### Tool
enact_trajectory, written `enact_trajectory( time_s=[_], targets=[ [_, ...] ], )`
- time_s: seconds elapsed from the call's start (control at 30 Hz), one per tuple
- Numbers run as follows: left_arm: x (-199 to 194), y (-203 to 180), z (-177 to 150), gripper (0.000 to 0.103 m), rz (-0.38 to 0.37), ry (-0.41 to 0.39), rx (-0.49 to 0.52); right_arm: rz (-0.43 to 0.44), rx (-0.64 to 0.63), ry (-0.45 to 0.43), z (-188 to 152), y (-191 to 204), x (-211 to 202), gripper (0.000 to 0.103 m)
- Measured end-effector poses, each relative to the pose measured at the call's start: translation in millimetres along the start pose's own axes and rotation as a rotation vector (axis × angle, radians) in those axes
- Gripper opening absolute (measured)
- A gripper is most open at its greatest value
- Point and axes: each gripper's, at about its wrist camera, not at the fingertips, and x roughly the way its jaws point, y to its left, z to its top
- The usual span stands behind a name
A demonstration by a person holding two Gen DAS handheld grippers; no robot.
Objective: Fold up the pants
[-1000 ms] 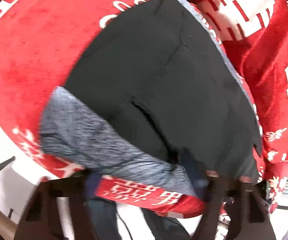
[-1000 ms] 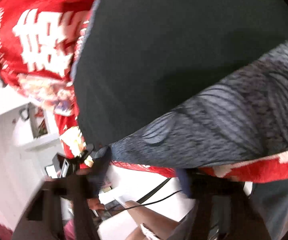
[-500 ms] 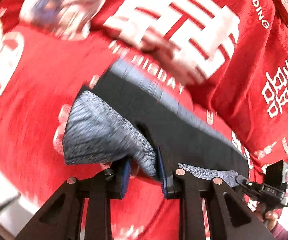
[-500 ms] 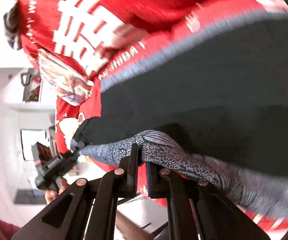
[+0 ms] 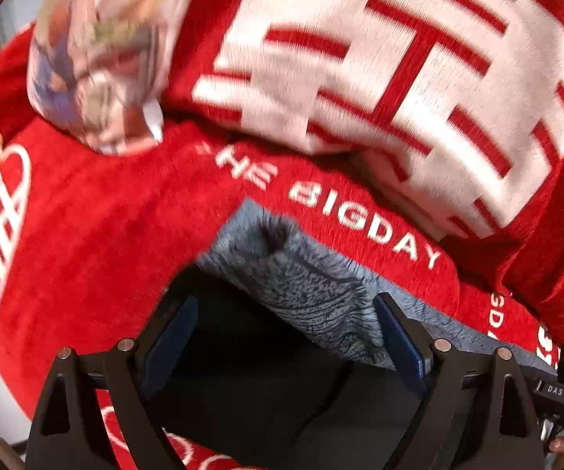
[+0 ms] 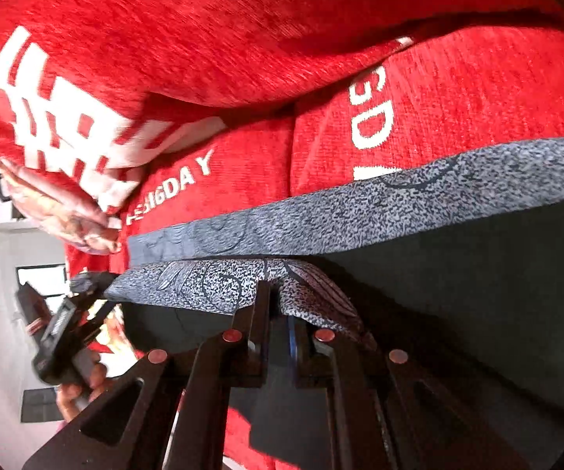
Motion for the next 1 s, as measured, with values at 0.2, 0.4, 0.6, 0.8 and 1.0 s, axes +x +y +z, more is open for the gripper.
enact_trajectory(
  time_s=[0.2, 0.4, 0.6, 0.8, 1.0],
  targets=[
    [-30, -17, -8, 0.091, 0.055, 0.007, 0.159, 0.079, -0.048, -0.046, -6, 25, -33, 0.073],
    [-25, -76, -77, 0.091, -0.058, 0.168, 0.316, 0.003, -0.038, -0.106, -42, 12, -88, 0.073],
    [-20, -166, -169, 0.091, -0.294, 0.362, 0.429, -0.102, 0.131, -0.148, -135, -70, -156, 0.073],
    [-4, -241, -227, 0.091, -0.413, 0.508, 0.506, -0.195, 0.307, -0.206, -247, -152, -209, 0.073],
    [4, -285, -262, 0.091, -0.423, 0.566, 0.609, -0.257, 0.462, -0.251, -342, -214, -227, 0.073]
  ],
)
